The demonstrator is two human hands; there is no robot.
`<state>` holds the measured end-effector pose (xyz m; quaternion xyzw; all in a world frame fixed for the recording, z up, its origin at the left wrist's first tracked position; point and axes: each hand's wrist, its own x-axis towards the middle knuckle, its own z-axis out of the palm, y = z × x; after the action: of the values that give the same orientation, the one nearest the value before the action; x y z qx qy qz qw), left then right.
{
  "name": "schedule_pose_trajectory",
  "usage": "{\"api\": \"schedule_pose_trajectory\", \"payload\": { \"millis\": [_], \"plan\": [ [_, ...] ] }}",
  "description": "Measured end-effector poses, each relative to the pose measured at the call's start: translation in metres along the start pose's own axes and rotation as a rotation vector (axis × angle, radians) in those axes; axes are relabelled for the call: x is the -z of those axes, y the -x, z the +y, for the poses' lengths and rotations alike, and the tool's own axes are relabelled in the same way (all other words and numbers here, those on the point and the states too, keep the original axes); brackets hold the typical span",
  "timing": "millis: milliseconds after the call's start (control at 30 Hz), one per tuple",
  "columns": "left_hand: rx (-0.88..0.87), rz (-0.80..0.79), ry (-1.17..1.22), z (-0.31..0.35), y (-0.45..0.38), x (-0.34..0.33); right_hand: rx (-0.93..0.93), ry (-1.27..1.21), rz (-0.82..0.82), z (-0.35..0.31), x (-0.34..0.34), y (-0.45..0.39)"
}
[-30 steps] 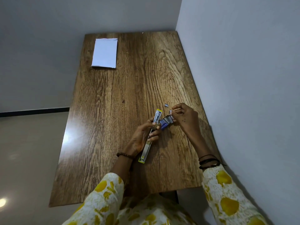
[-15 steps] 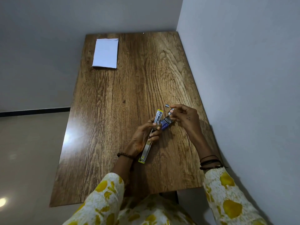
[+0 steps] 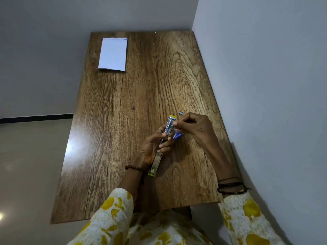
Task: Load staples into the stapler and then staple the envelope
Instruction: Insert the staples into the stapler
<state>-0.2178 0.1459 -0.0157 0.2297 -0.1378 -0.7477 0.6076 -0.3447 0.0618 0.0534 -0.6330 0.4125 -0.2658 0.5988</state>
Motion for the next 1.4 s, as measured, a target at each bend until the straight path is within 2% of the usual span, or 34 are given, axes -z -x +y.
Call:
{"api": "schedule_pose_trajectory", "payload": {
  "millis": [500,967,1400],
  "plan": [
    [0.022,-0.001,0.050,0.002,0.003,-0.003,0.121,0.267,-0.034,-0.008,-0.009,0.007],
    [0.048,0.005,0.037,0.002,0.003,-0.002,0.277,0.582,-0.175,-0.022,-0.006,0.005],
    [-0.031,-0.057,0.030,0.005,0.013,-0.009,0.280,0.594,-0.247,-0.034,0.001,0.003]
  ]
}}
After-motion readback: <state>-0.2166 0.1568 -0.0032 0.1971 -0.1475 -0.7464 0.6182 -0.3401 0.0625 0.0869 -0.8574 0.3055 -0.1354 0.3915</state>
